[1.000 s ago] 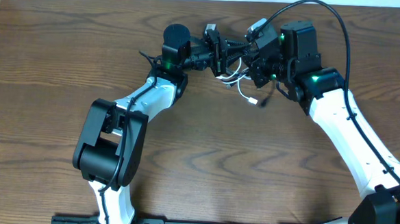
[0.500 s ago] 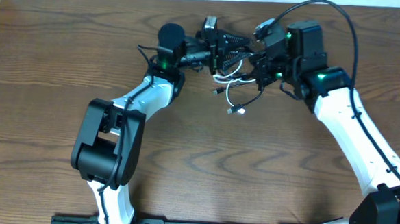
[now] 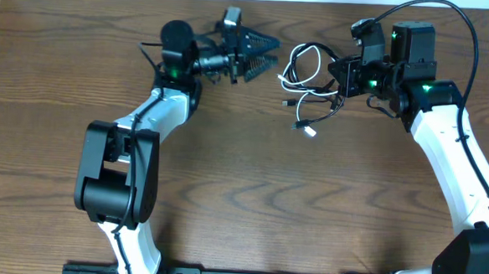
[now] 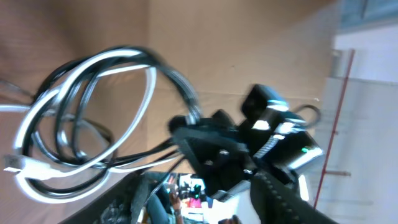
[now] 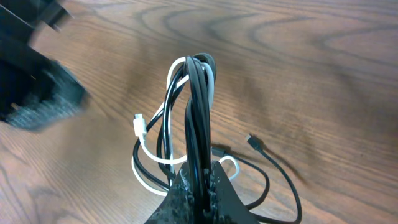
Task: Untangle cables
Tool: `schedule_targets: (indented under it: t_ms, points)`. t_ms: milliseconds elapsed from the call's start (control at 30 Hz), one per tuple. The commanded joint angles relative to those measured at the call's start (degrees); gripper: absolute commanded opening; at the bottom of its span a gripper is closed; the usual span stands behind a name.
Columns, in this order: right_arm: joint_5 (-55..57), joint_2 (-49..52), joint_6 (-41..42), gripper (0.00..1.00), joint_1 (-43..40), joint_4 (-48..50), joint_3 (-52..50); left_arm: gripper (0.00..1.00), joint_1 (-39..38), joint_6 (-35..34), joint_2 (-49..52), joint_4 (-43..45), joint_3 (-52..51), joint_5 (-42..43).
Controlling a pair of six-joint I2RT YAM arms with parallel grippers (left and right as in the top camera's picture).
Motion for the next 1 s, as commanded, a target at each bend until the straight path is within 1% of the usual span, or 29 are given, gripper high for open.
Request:
schedule_targets:
  t_ms: [0, 100, 200, 233, 267, 333, 467, 500, 633, 667, 800, 967]
  points:
    - [0.1, -1.9, 2.0, 0.01, -0.2, -0.8, 0.6, 0.63, -2.2, 13.1, -1.6, -8.4, 0.7, 1.2]
    - [1.0, -1.9, 2.0, 0.01, -0.2, -1.6, 0.6, 0.69, -3.2, 21.6, -1.6, -19.3, 0.7, -3.6]
    - [2.0, -1.9, 2.0, 0.01, -0.2, -2.1, 0.6, 0.75, -3.5, 30.9, -1.6, -31.0, 0.7, -12.8]
    - [2.3, -1.9, 2.0, 0.01, -0.2, -2.2, 0.6, 0.78, -3.5, 32.9, -1.6, -34.2, 0.7, -15.8]
    - [2.5, -1.8, 2.0, 0.01, -0.2, -2.3, 0.6, 0.78, -3.5, 34.9, -1.6, -37.9, 0.7, -19.3]
    - [2.6, -1.8, 2.0, 0.01, -0.2, -2.3, 0.6, 0.79, -3.5, 36.9, -1.6, -42.5, 0.7, -22.9]
    - [4.0, -1.8, 2.0, 0.01, -0.2, -2.4, 0.6, 0.8, -4.3, 39.5, -2.8, -48.0, 0.7, -27.6]
    - [4.0, -1.8, 2.0, 0.01, -0.2, -2.5, 0.6, 0.83, -4.6, 39.7, -3.3, -49.5, 0.7, -29.2]
    - [4.0, -1.8, 2.0, 0.01, -0.1, -2.5, 0.6, 0.85, -6.3, 42.1, -7.0, -57.0, 2.0, -36.5]
    - [4.0, -1.8, 2.0, 0.01, -0.1, -2.5, 0.6, 0.88, -7.0, 42.5, -8.0, -58.7, 2.3, -38.3]
    - [4.0, -1.8, 2.0, 0.01, -0.1, -2.6, 0.6, 0.91, -10.2, 43.1, -10.9, -60.5, 2.6, -42.8]
    - [4.0, -1.8, 2.0, 0.01, -0.1, -2.8, 0.6, 0.92, -13.6, 43.0, -10.8, -53.5, 2.6, -42.9]
